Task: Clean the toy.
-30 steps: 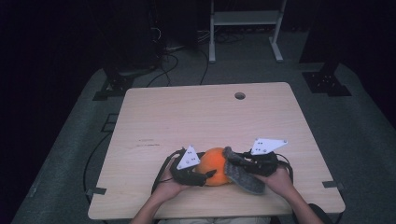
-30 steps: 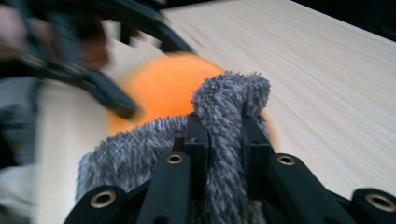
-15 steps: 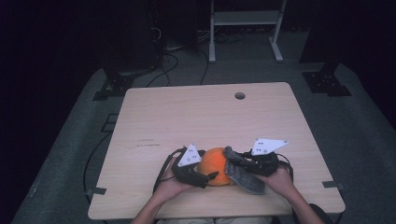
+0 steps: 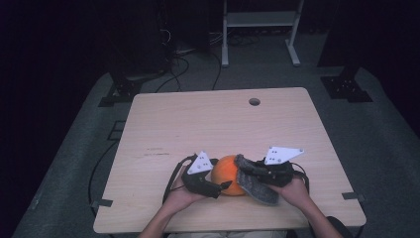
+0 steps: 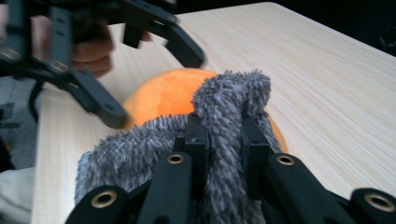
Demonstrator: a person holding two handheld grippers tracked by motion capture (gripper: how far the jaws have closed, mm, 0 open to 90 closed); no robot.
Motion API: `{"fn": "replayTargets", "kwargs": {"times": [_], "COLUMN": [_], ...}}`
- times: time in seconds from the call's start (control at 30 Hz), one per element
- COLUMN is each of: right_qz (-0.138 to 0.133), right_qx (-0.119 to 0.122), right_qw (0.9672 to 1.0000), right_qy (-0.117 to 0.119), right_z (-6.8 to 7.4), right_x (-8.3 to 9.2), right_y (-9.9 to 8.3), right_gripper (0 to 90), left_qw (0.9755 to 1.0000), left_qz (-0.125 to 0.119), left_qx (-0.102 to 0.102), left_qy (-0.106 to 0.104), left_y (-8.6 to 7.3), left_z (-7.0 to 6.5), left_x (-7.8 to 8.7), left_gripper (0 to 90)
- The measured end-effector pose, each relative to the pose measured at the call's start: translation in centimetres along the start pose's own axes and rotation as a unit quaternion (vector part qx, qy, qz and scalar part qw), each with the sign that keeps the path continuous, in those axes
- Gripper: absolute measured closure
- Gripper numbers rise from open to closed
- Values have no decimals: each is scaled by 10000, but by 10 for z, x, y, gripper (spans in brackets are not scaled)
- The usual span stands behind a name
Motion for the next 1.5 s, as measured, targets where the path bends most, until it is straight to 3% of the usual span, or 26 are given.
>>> {"fn": "replayTargets", "kwargs": {"times": [0.07,0.13,0.23,0.27,0.33,0.5,0.6,0.67,0.77,0.87,0.97,1.03,1.1,1.3,1.4,1.47,1.5], "right_qz": [-6,-40,-169,-219,-126,-44,80,130,125,70,-136,-95,-8,-42,-102,-23,-10], "right_qx": [-31,-26,160,255,438,201,247,256,239,263,510,725,813,460,546,673,618], "right_qw": [10000,10000,9997,9992,9988,9997,9993,9992,9993,9993,9985,9966,9960,9989,9984,9975,9979], "right_qy": [-93,-77,102,217,191,-109,-252,-274,-277,-249,171,371,374,-70,125,202,214], "right_z": [-3,-2,12,18,24,2,-1,-1,-2,1,22,34,35,10,23,29,27], "right_x": [4,4,-1,-3,-8,3,4,2,2,2,-3,-8,-9,9,2,-6,-6], "right_y": [-1,1,12,16,19,10,6,5,5,8,22,25,23,16,20,20,19], "right_gripper": [768,768,768,767,768,768,768,768,768,770,770,770,772,774,772,772,772], "left_qw": [9996,9994,9995,9988,9966,9979,9996,9997,9997,9986,9944,9911,9905,9917,9903,9915,9920], "left_qz": [209,193,6,-61,-163,-265,-148,21,123,-71,-244,-248,-247,-251,-184,-131,-121], "left_qx": [166,258,-239,-406,-698,-503,-131,5,125,-297,-861,-1118,-1168,-1069,-1195,-1123,-1078], "left_qy": [-120,-117,197,266,409,323,207,224,182,431,564,672,677,668,685,650,647], "left_y": [-8,-10,-4,-1,3,6,4,0,-4,1,8,8,7,6,4,0,-2], "left_z": [0,1,0,-2,-3,2,2,5,5,2,-9,-13,-13,-12,-13,-10,-7], "left_x": [-3,-6,-4,-3,2,5,0,-3,-5,-3,-2,-2,-2,-3,-4,-4,-3], "left_gripper": [122,204,341,365,380,366,223,152,151,305,336,338,340,344,336,335,335]}}
Point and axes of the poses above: each handheld gripper's, and its own axes: x roughly backward along the jaws, y roughly out of its top, z roughly to its left, the point moved 10 cm from there along -x, roughly forward along the jaws, and after that the axes turned 14 degrees about y, right-handed, at the moved point
